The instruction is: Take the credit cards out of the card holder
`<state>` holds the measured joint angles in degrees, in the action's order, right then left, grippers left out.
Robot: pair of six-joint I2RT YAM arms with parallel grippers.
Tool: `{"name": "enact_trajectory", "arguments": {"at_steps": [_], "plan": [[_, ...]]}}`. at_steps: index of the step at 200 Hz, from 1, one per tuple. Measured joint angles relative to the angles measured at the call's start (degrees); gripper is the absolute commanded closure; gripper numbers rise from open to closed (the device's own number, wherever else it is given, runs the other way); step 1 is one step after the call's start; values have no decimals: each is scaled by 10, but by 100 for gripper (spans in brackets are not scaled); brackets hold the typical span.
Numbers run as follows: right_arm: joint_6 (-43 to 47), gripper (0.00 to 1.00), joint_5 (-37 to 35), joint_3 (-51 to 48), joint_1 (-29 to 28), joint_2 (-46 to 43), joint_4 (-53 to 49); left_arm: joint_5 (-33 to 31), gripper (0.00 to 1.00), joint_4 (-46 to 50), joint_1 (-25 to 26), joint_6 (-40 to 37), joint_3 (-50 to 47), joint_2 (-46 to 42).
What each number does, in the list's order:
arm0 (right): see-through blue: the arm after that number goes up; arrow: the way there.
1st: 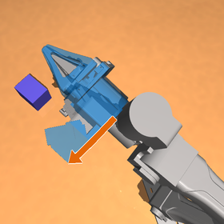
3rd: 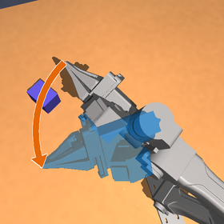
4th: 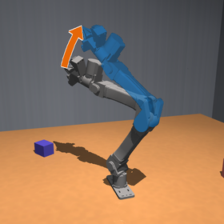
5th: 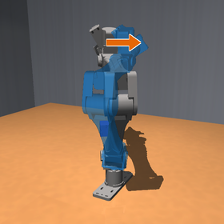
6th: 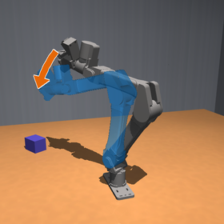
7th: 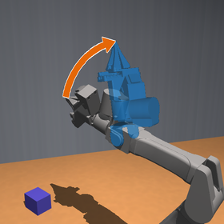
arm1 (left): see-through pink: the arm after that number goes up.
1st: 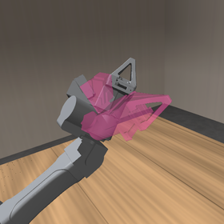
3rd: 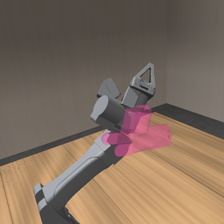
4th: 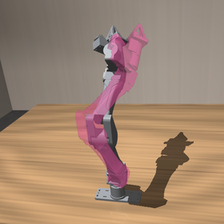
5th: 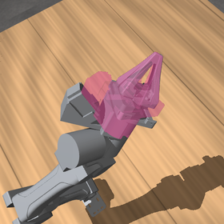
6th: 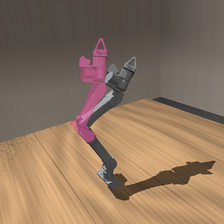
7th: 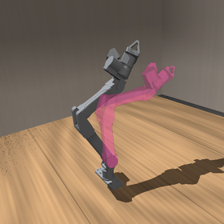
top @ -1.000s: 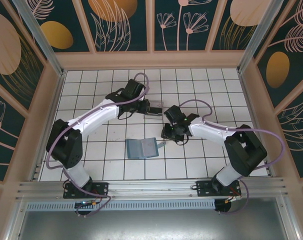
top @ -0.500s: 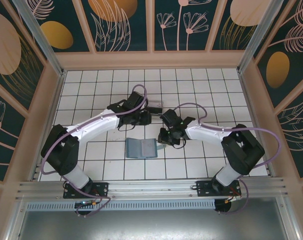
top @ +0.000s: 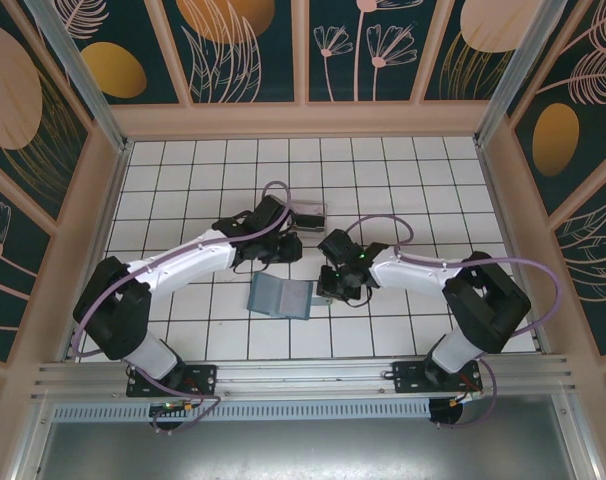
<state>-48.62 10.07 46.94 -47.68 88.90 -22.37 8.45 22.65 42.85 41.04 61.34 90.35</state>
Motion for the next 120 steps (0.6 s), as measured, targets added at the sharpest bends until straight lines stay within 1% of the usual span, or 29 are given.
{"name": "enact_trajectory", "arguments": {"at_steps": [55,85,103,120], "plan": [[-19,74,15,-34,0,-17,33,31,81,-26,10,43,-76,-5],[-28,74,36,-45,1,-20,62,50,82,-33,11,54,-87,-5],[-31,80,46,-47,3,-20,72,60,82,-40,13,57,-88,-5],[-33,88,49,-47,5,-21,76,70,83,-47,17,58,-91,-5]]}}
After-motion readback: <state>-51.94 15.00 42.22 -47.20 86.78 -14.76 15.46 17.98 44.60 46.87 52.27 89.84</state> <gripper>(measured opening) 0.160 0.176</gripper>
